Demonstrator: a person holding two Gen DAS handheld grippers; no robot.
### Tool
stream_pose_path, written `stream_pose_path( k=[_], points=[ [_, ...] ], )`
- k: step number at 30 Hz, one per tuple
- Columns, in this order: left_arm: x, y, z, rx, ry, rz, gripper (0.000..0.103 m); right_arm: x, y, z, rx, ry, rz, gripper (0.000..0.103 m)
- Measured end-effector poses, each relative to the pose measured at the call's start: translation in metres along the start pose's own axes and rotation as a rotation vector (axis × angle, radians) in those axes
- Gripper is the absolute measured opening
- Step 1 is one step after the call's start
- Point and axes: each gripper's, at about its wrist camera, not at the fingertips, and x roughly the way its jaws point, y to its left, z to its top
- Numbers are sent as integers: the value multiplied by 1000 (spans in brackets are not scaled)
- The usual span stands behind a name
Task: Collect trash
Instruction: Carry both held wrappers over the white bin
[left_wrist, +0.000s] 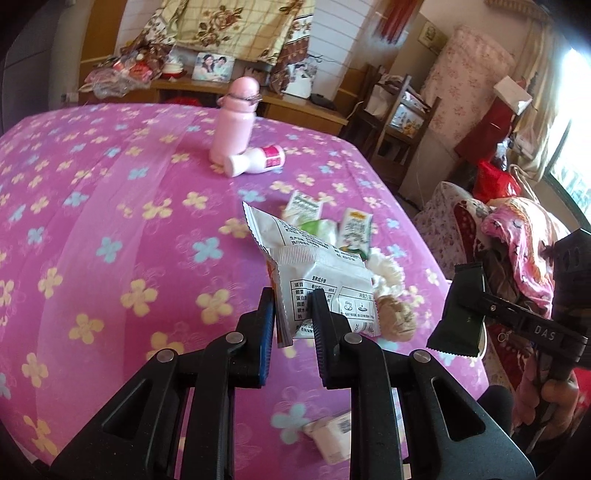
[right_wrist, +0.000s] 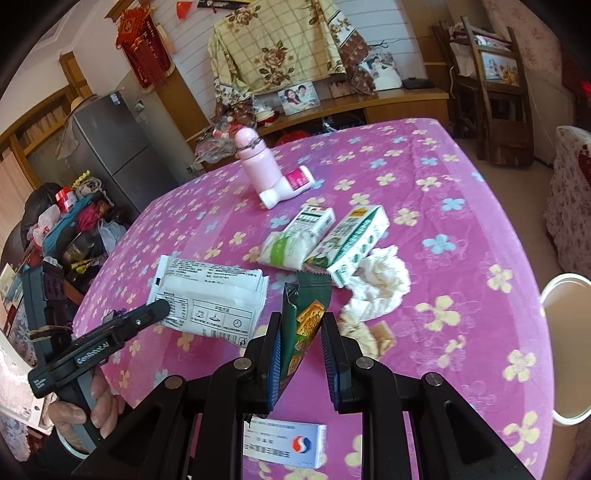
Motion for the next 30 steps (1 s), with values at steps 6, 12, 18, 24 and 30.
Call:
stream_pose_path(
  k=[6, 12, 18, 24, 30],
  points=[
    [8, -39, 9, 70, -2, -8, 17, -19, -27, 0, 15, -22, -47, 19],
    [23, -77, 14, 126, 11, -28, 17, -43, -67, -1, 53, -48, -110, 19],
    [48, -129, 21, 185, 41, -69, 17, -68, -113, -4, 109, -72, -183, 20],
    [79, -194, 26, 241, 79, -122, 17, -101, -174, -8, 180, -110, -291, 19],
    [119, -263, 22, 284, 140, -158, 17, -115, -246, -19, 275, -98, -405, 19]
  ],
)
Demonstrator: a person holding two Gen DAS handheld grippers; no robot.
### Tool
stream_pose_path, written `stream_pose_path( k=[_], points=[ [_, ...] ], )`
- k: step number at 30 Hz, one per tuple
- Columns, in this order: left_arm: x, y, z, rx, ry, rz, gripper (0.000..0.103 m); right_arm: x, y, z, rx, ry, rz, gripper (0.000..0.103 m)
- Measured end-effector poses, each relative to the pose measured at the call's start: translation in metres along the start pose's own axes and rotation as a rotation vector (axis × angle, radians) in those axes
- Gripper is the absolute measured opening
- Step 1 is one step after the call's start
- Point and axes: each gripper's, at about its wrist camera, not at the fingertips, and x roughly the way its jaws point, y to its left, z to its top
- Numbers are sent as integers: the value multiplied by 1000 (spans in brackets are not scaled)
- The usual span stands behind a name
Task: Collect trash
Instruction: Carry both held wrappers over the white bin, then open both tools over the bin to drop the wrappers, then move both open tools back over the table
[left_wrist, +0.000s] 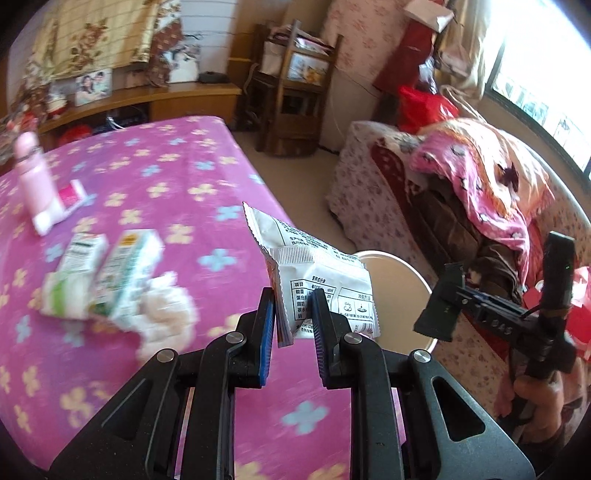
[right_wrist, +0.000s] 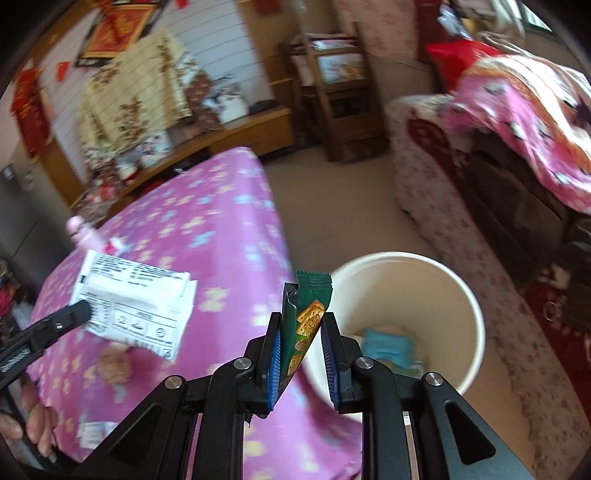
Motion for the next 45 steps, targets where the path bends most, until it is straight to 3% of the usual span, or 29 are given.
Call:
stream_pose_path(
  k=[9, 10, 11, 12, 14, 16, 17, 26, 39, 45],
  points=[
    [72, -61, 4, 7, 77, -2, 17, 40, -61, -1, 80, 54, -95, 20],
    [80, -65, 3, 3, 84, -3, 17, 41, -65, -1, 91, 52, -106, 21],
    [88, -69, 3, -9, 96, -12, 18, 42, -69, -2, 101, 55, -117, 33],
    [96, -72, 2, -24, 109, -26, 19, 42, -74, -3, 114, 57, -129, 44],
    [105, -73, -2, -42, 133, -45, 22, 39, -77, -4, 127, 42, -126, 45],
    [112, -77, -6, -32, 154, -40, 37, 34, -79, -7, 115, 39, -128, 45],
    [112, -77, -8, -26, 154, -34, 40, 33, -79, -8, 112, 40, -127, 45],
    [81, -54, -20, -1, 119, 32, 41, 29, -54, -20, 108, 61, -51, 45],
    [19, -3, -48, -18, 80, 105, 41, 22, 38, -32, -18, 85, 55, 46],
    [-7, 17, -72, -15, 106, 106, 41, 20, 79, -38, -68, 103, 108, 46]
  ],
)
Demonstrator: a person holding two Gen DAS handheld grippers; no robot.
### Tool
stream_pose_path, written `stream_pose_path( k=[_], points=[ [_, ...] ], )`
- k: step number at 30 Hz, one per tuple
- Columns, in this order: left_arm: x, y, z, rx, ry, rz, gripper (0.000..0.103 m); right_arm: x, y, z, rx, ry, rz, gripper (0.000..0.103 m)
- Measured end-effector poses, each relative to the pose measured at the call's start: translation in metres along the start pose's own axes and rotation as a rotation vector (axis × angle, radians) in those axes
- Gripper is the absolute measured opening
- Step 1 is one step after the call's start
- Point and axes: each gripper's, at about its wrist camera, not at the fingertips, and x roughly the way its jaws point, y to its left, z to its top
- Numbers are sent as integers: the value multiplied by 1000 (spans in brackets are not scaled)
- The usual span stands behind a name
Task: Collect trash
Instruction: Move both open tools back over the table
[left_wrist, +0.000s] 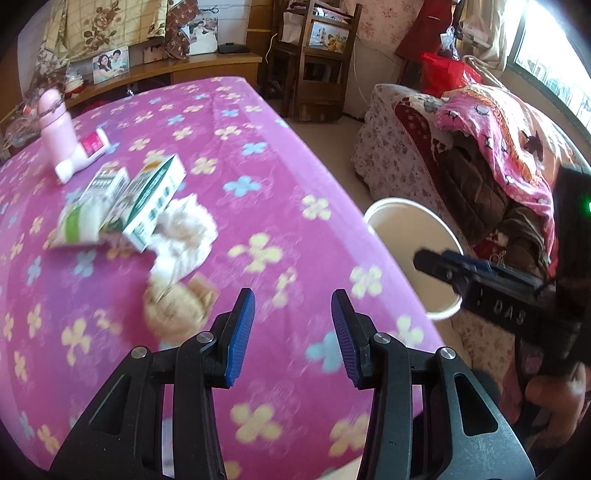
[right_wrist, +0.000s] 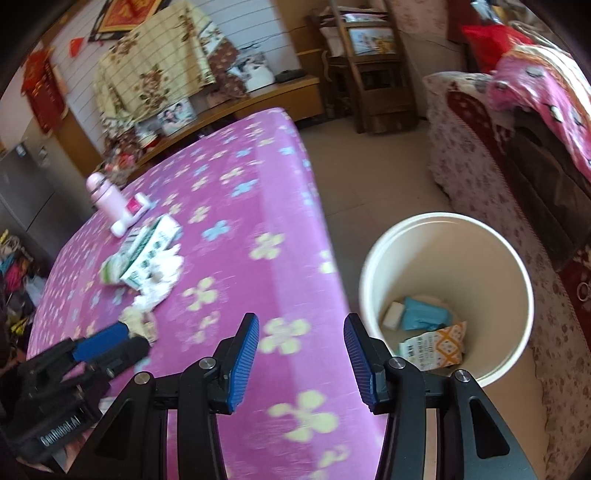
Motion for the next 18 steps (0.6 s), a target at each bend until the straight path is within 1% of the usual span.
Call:
stream_pose_path(
  k=[3, 8, 14, 16, 18],
  points=[
    [-12, 14, -16, -5, 16, -12, 41, 2, 21, -4, -27, 18, 34, 46],
    [-33, 34, -46, -10, 57, -51, 41, 8, 49, -13, -76, 44, 51, 46],
    [-53, 36, -91, 36, 121, -122, 41, 15, 80, -22, -127, 75, 87, 46],
    [-60, 41, -107, 61, 138, -118, 41, 15, 86, -25, -145, 81, 94, 46],
    [-65, 52, -121, 68, 158, -93, 41, 15, 93, -27, -164, 88, 99, 46]
  ],
)
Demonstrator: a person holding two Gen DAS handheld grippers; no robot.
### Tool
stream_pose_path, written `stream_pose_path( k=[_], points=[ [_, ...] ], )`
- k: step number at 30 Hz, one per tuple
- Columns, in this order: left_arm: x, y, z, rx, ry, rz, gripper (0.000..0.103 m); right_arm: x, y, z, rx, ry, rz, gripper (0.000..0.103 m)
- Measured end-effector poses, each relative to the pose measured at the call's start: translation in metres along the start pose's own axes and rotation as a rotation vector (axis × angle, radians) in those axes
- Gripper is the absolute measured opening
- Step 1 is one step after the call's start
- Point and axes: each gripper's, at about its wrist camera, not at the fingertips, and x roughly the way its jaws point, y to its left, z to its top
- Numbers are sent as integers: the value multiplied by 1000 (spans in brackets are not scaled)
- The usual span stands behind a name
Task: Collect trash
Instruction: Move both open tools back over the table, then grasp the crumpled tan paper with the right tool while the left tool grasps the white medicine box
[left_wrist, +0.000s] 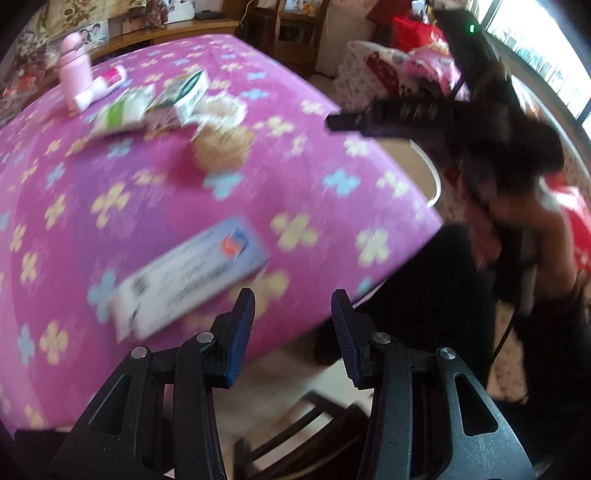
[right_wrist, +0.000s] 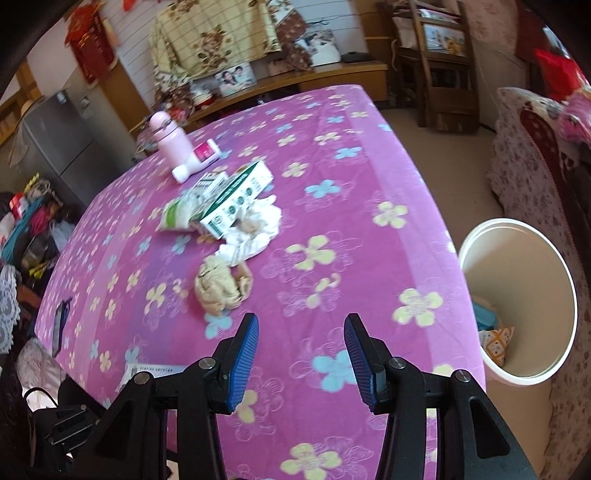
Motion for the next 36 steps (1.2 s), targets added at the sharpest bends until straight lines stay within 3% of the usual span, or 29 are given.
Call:
stream_pose_path(
  k=[3, 7, 13, 16, 17, 23, 26, 32, 36],
  points=[
    [1, 25, -17, -39, 45, 56, 41, 2, 5, 1, -8, 1, 8, 46],
    [8, 65, -22, -162, 74, 122, 41, 15, 9, 3, 0, 23, 17, 46],
    [18, 105, 5, -254, 2, 180, 41, 32, 26, 5, -2, 58, 60, 46],
    [26, 124, 28, -285, -31, 197, 41, 41, 37, 10, 4, 55, 90, 60],
    [27, 129, 33, -302, -43, 192, 41, 45, 39, 12, 13, 51, 100, 65],
    [6, 150, 41, -416, -90, 73, 44, 84, 56, 24, 16, 102, 120, 65],
    [-2, 141, 36, -443, -96, 32, 58, 102, 59, 23, -4, 129, 128, 32],
    [6, 117, 39, -489, -96, 19, 61, 70, 48, 19, -58, 26, 114, 27],
    [25, 102, 46, -549, -102, 78, 63, 46, 28, 19, -44, -13, 95, 27]
  ],
)
